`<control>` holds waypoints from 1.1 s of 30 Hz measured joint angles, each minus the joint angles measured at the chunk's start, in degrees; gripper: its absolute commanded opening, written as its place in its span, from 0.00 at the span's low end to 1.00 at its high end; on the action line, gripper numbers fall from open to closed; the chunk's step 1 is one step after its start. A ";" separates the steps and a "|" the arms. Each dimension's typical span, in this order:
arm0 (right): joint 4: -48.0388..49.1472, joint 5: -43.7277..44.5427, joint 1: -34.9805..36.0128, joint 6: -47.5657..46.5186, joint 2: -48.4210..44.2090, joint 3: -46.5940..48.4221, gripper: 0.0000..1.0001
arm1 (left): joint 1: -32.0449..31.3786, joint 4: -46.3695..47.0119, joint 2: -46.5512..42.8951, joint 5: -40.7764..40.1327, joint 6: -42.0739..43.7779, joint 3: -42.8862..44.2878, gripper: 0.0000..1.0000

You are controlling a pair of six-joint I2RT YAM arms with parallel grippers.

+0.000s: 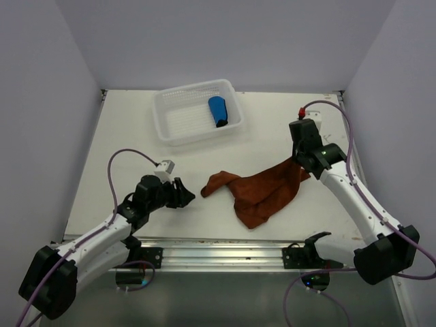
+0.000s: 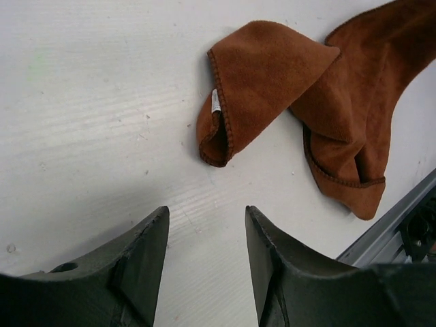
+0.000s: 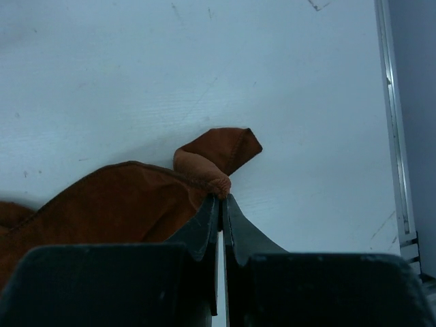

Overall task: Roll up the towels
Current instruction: Flatten the towel

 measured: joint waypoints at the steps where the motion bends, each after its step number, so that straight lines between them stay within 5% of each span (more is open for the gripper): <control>1: 0.11 -0.63 -0.20 0.02 0.15 -0.48 0.00 | 0.00 0.63 0.76 0.57 0.35 0.02 0.53; 10: 1.75 -5.14 -0.66 0.13 0.22 -2.62 0.00 | -3.13 4.94 16.46 2.73 6.86 6.56 0.54; 21: 3.02 -7.54 -0.66 0.11 0.26 -3.26 0.00 | -12.94 6.60 33.16 -6.10 14.73 20.09 0.50; 24: 3.08 -7.91 -0.68 0.11 0.26 -3.26 0.00 | -14.10 5.38 38.25 -9.05 15.89 22.32 0.42; 29: 3.15 -7.93 -0.76 0.11 0.26 -3.26 0.00 | -14.99 2.89 42.21 -15.23 16.50 26.03 0.00; 33: 2.78 -7.98 -1.07 0.11 -0.09 -3.13 0.00 | -14.99 -0.57 40.09 -15.37 16.90 26.47 0.00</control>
